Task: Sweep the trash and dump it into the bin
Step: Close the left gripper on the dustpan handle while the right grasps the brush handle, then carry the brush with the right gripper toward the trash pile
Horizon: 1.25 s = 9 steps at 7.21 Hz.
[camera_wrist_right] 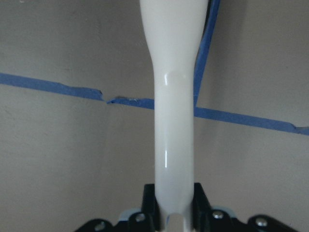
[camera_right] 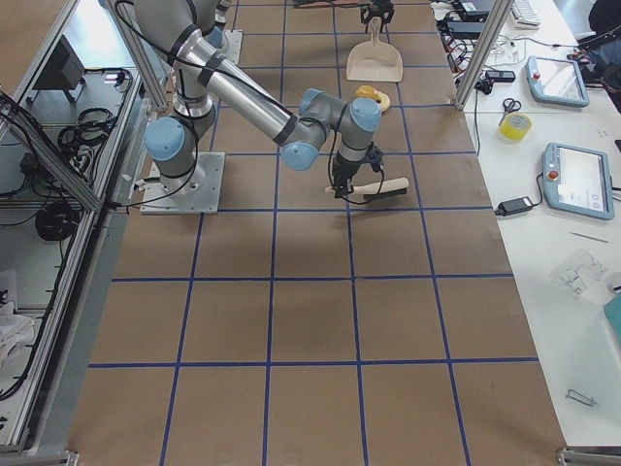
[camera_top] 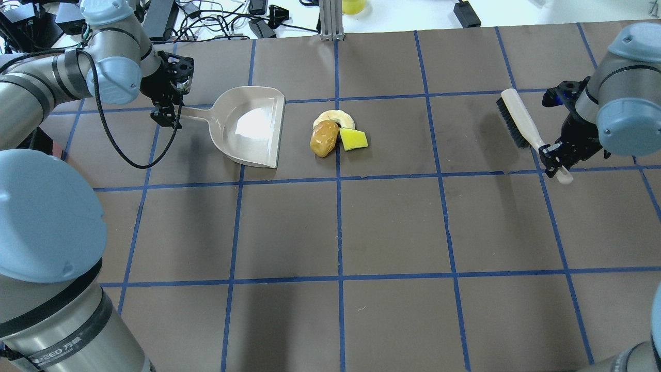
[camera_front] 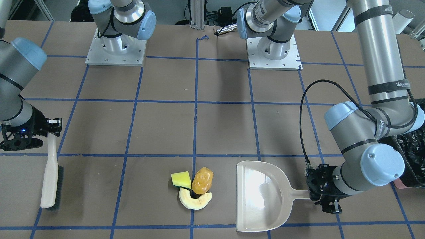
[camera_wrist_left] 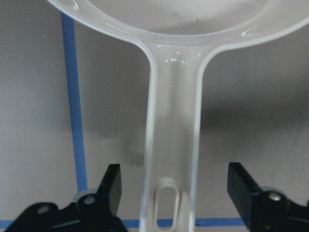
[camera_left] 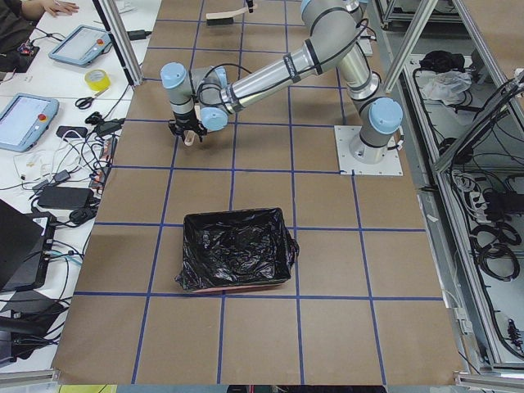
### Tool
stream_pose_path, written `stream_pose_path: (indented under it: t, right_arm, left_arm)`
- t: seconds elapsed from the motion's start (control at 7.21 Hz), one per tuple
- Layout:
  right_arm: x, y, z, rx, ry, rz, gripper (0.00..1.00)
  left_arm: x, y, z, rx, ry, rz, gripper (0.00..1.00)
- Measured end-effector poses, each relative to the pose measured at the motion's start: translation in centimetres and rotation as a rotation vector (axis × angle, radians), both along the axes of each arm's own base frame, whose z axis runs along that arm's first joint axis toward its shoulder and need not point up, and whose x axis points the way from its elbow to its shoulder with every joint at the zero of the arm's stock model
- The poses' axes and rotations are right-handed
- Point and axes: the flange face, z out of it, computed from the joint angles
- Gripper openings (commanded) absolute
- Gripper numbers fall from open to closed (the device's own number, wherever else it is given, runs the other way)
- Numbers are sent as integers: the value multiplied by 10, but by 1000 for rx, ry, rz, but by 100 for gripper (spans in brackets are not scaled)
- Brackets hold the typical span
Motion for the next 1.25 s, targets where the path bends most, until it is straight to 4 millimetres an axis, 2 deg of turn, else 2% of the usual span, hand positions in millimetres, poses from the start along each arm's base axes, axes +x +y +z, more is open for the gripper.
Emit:
stream_pose_path:
  t: [0.14,0.42,0.55,0.69,0.83,1.25]
  right_arm:
    - [31,-6,7,11,27,-42,0]
    - [108,-9,16,30,64,-130,0]
    - [153,-3,16,36,85,-180,0]
    - [193,5,15,36,99,-228,0]
    - [224,13,13,36,100,-267,0]
    - [299,39,11,42,95,-374,0]
  left_arm:
    - [-2,1,-1,3,-1,-1,7]
    - [-2,0,-1,3,-5,1,1]
    - [-2,-1,1,-1,-6,2,5]
    - [-2,-1,2,-2,-7,2,88]
    - [-2,-1,1,0,-7,4,95]
    - [-2,-1,-2,4,-5,8,97]
